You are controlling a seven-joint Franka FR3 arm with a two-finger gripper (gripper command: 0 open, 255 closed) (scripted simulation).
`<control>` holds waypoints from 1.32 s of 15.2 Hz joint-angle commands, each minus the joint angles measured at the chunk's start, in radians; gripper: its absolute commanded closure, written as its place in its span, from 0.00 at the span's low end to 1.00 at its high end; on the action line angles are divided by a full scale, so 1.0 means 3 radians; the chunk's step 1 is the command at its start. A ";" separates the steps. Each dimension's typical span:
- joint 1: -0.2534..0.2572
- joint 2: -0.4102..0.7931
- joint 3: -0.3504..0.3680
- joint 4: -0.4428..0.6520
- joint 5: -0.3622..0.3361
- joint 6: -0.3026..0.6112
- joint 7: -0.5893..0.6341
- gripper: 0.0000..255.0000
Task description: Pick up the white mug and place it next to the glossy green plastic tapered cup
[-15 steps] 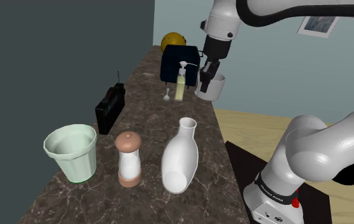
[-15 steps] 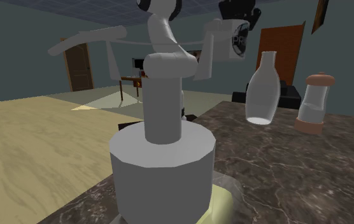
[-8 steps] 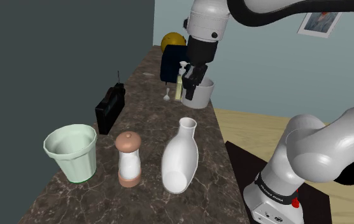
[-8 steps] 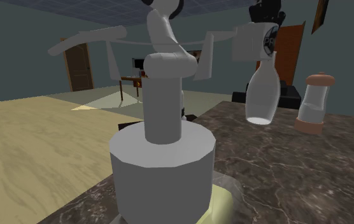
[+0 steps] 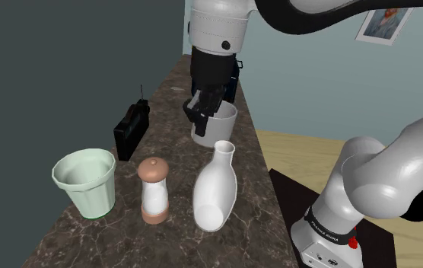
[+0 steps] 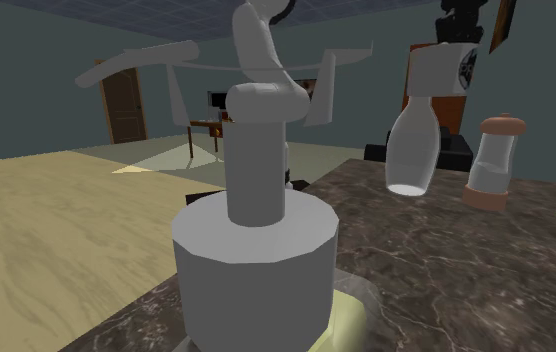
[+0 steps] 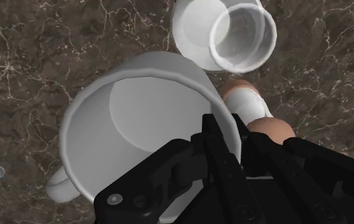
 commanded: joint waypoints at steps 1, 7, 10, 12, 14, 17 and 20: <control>0.0019 0.0144 0.0144 0.0148 0.0005 0.0002 0.0179 1.00; 0.0045 0.0703 0.0594 0.0685 -0.0128 0.0009 0.0744 1.00; 0.0072 0.1051 0.0821 0.1009 -0.0290 -0.0014 0.1062 1.00; 0.0110 0.1315 0.0965 0.1250 -0.0442 -0.0048 0.1290 1.00; 0.0182 0.1606 0.1094 0.1514 -0.0630 -0.0101 0.1528 1.00; 0.0375 0.2085 0.1232 0.1963 -0.0965 -0.0232 0.1882 1.00; 0.0497 0.2281 0.1239 0.2074 -0.1102 -0.0212 0.2019 1.00</control>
